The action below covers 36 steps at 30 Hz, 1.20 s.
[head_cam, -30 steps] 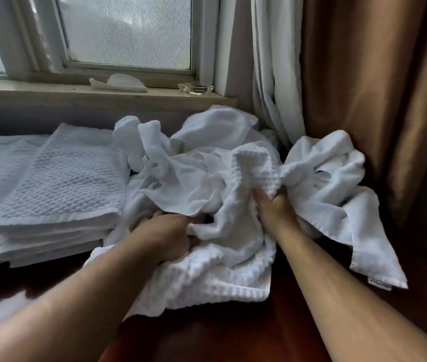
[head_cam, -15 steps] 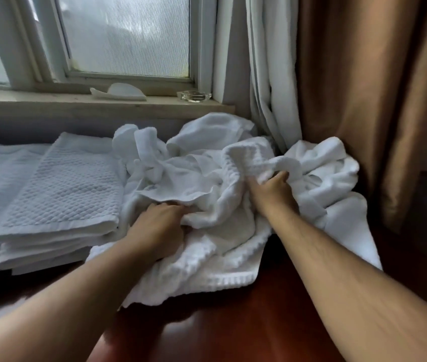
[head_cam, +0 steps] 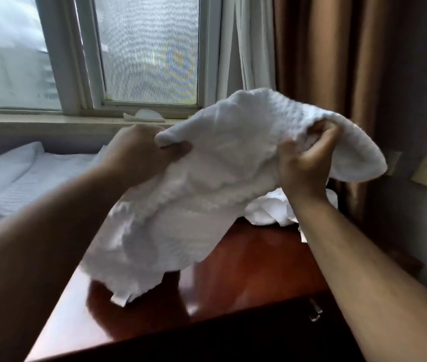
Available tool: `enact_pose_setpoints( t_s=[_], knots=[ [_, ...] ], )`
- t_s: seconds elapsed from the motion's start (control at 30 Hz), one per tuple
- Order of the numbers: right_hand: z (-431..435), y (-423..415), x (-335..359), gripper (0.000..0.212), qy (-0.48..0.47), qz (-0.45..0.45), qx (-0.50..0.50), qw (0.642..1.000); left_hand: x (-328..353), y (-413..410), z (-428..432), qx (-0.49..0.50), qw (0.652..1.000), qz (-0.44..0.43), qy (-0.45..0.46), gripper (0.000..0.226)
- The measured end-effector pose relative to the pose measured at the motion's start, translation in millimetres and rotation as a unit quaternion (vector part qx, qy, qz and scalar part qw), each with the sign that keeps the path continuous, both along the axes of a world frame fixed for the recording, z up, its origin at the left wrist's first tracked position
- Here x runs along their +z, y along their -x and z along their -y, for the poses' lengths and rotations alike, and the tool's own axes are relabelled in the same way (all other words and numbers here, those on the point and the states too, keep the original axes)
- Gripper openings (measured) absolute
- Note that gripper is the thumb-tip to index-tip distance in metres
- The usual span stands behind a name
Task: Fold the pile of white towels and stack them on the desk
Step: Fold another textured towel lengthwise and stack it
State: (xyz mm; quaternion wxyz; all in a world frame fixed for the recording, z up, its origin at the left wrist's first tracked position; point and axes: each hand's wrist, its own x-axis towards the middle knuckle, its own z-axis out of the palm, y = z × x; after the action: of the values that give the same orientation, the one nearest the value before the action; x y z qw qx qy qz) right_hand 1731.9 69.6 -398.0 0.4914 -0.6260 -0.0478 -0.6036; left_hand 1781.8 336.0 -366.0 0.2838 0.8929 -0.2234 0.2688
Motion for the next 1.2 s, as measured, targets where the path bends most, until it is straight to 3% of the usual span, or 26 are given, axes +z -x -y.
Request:
enact_pose_setpoints(
  t_s=[0.1, 0.2, 0.27, 0.33, 0.4, 0.47, 0.53, 0.6, 0.67, 0.7, 0.73, 0.77, 0.8, 0.87, 0.9, 0.93, 1.0, 1.07, 1.13, 1.17, 1.2],
  knots=[
    [-3, 2, -20, 0.036, -0.04, -0.097, -0.038, 0.994, 10, -1, -1, 0.024, 0.994, 0.02, -0.107, 0.059],
    [3, -7, -56, 0.038, -0.071, -0.329, -0.067, 0.939, -15, -8, 7, 0.102, 0.981, 0.005, -0.162, 0.055],
    [6, -10, -80, 0.033, -0.134, -0.443, 0.002, 0.886, -51, -7, 16, 0.116, 0.963, 0.028, -0.242, 0.06],
    [4, -9, -95, 0.03, -0.202, -0.471, 0.115, 0.851, -85, 2, 21, 0.09, 0.964, 0.046, -0.244, 0.05],
    [1, -8, -104, 0.021, -0.168, -0.491, 0.196, 0.832, -111, 15, 22, 0.031, 0.982, 0.003, -0.186, 0.033],
    [-7, -6, -106, 0.005, -0.101, -0.531, 0.251, 0.803, -131, 30, 24, -0.009, 0.979, -0.088, -0.182, 0.039],
    [-16, -8, -101, 0.007, -0.102, -0.498, 0.269, 0.818, -145, 48, 23, -0.025, 0.959, -0.184, -0.212, 0.072],
    [-23, -11, -89, 0.01, -0.219, -0.387, 0.303, 0.842, -153, 62, 22, -0.062, 0.928, -0.284, -0.231, 0.112],
    [-25, -13, -75, 0.011, -0.348, -0.271, 0.33, 0.835, -157, 72, 21, -0.095, 0.912, -0.312, -0.248, 0.12],
    [-24, -13, -72, 0.011, -0.344, -0.261, 0.294, 0.853, -160, 74, 21, -0.099, 0.914, -0.294, -0.263, 0.107],
    [-21, -11, -68, 0.011, -0.273, -0.302, 0.22, 0.887, -162, 73, 21, -0.097, 0.919, -0.259, -0.28, 0.082],
    [-17, -10, -68, 0.012, -0.135, -0.38, 0.123, 0.907, -164, 71, 21, -0.097, 0.927, -0.218, -0.291, 0.052],
    [-12, -9, -68, 0.016, 0.028, -0.462, 0.031, 0.886, -162, 70, 22, -0.092, 0.935, -0.19, -0.284, 0.028],
    [-9, -4, -69, 0.018, 0.256, -0.575, -0.089, 0.772, -154, 63, 19, -0.085, 0.945, -0.192, -0.253, 0.006],
    [-11, -1, -67, 0.018, 0.309, -0.596, -0.122, 0.731, -149, 58, 17, -0.092, 0.944, -0.212, -0.237, 0.013],
    [-13, 1, -65, 0.021, 0.339, -0.599, -0.145, 0.711, -143, 55, 13, -0.105, 0.939, -0.236, -0.226, 0.017],
    [-21, 4, -56, 0.032, 0.359, -0.578, -0.175, 0.712, -135, 51, 5, -0.142, 0.919, -0.302, -0.209, 0.014],
    [-30, 5, -44, 0.045, 0.387, -0.564, -0.194, 0.704, -133, 58, -4, -0.214, 0.872, -0.406, -0.172, 0.004],
    [-45, 4, -37, 0.052, 0.443, -0.564, -0.2, 0.668, -133, 67, -13, -0.272, 0.822, -0.484, -0.126, 0.017],
    [-55, 1, -37, 0.05, 0.479, -0.554, -0.19, 0.654, -134, 67, -19, -0.277, 0.819, -0.495, -0.091, 0.028],
    [-66, -3, -39, 0.045, 0.509, -0.543, -0.16, 0.649, -136, 65, -25, -0.264, 0.837, -0.478, -0.039, 0.036]
  ],
)
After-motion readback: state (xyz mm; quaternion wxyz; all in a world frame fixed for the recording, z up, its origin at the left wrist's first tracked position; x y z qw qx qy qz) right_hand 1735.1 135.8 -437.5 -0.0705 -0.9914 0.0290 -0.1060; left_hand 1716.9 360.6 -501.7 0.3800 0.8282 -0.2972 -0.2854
